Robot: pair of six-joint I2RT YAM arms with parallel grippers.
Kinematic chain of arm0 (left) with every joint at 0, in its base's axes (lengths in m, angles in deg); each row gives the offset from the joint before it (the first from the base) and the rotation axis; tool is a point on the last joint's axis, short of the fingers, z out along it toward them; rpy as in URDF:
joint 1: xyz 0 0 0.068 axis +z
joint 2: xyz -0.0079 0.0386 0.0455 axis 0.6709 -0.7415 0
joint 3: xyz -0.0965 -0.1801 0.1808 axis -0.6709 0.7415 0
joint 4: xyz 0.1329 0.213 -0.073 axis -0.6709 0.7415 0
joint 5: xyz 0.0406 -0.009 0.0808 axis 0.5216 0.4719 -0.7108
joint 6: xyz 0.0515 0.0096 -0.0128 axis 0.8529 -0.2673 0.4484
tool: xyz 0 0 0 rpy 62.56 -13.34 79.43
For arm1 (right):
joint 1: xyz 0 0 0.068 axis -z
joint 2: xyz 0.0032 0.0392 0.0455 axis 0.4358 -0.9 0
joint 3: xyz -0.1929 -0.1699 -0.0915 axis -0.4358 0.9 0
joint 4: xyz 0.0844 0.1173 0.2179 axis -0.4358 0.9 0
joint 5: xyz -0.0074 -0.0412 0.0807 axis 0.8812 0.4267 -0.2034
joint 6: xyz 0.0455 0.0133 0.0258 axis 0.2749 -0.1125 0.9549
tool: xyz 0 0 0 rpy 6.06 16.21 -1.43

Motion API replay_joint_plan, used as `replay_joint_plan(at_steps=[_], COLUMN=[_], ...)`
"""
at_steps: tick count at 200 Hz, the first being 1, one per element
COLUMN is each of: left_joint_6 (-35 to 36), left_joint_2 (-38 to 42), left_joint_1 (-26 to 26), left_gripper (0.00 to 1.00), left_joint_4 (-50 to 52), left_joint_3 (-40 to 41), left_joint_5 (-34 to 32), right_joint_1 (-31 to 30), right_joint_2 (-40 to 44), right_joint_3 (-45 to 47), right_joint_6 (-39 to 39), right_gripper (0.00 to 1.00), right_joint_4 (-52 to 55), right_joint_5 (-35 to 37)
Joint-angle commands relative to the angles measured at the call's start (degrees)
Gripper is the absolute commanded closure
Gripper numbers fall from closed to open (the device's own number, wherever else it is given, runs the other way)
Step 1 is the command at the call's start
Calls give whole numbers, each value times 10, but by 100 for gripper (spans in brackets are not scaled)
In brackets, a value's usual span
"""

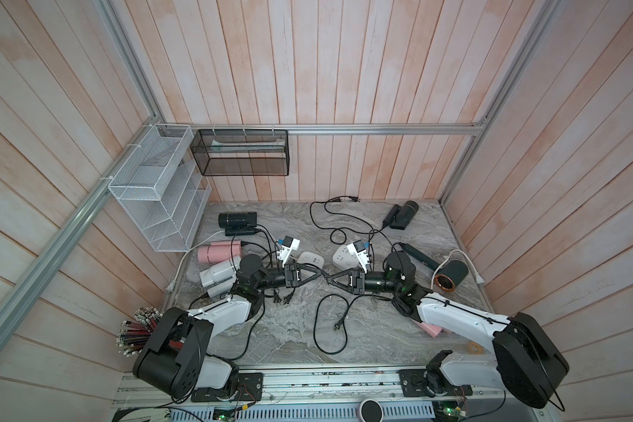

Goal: Charge the blow dryers
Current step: Pick up the plug from the center of the board.

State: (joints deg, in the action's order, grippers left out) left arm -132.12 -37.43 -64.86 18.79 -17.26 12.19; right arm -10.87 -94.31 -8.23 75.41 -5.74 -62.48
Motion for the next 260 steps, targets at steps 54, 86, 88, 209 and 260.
replay_joint_plan(at_steps=[54, 86, 88, 209, 260], left_joint_6=[13, 15, 16, 363, 365], left_joint_2=[-20, -22, -22, -23, -118], left_joint_1=[-25, -26, -25, 122, 125], left_gripper=[72, 83, 84, 89, 89], left_joint_4=[-36, -27, -27, 590, 657], left_joint_3=[-29, -34, -34, -278, -469], left_joint_5=[6, 8, 9, -70, -60], right_joint_1=[2, 2, 2, -24, -36], right_joint_2=[-16, -17, -17, 0, -104], right_joint_3=[-14, -11, -11, -68, -110], right_joint_6=[12, 13, 13, -150, -168], right_gripper=[88, 88, 88, 49, 47], right_joint_4=[-31, -33, -34, 228, 156], right_joint_5=[-21, -18, -17, 260, 300])
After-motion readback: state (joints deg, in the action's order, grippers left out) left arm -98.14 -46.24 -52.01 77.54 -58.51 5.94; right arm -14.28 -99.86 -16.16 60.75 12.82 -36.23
